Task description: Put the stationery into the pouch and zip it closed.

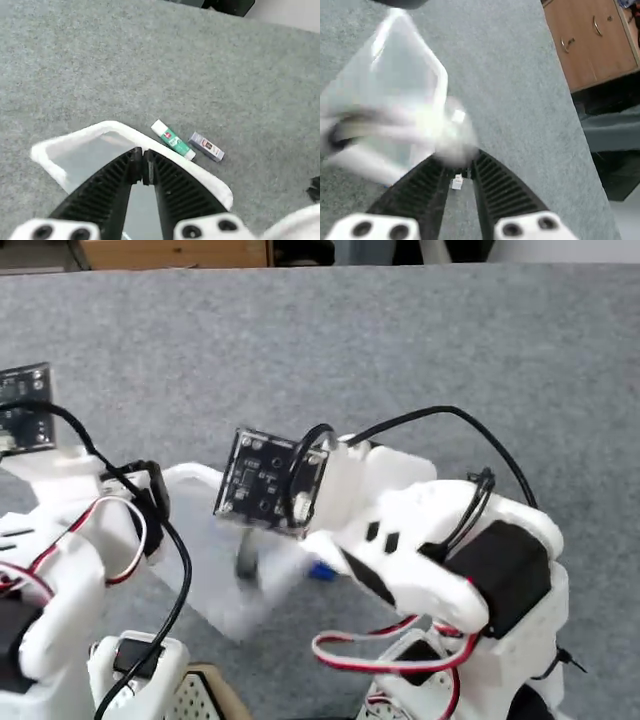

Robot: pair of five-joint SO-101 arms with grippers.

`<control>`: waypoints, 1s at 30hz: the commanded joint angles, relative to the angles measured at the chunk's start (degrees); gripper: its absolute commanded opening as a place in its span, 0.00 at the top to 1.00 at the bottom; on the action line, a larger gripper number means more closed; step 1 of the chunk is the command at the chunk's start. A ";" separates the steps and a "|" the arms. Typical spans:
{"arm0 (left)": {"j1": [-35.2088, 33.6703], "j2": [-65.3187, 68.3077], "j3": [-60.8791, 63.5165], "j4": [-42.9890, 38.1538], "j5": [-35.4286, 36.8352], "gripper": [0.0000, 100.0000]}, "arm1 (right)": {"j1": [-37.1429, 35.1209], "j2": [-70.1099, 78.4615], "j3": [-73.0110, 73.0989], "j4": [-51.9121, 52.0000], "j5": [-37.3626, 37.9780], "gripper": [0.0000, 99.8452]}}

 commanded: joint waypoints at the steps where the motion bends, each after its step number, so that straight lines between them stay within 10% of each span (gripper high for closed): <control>1: -4.18 0.53 0.57 0.35 0.62 0.97 | 5.54 -1.01 -0.40 -0.18 0.26 0.99; 18: -6.81 0.35 19.82 0.35 -10.81 0.85 | 13.54 -0.84 22.99 -0.70 0.00 0.98; 30: -26.51 0.44 29.14 -8.79 -17.93 0.78 | 15.65 -0.40 60.09 -17.14 -3.43 0.76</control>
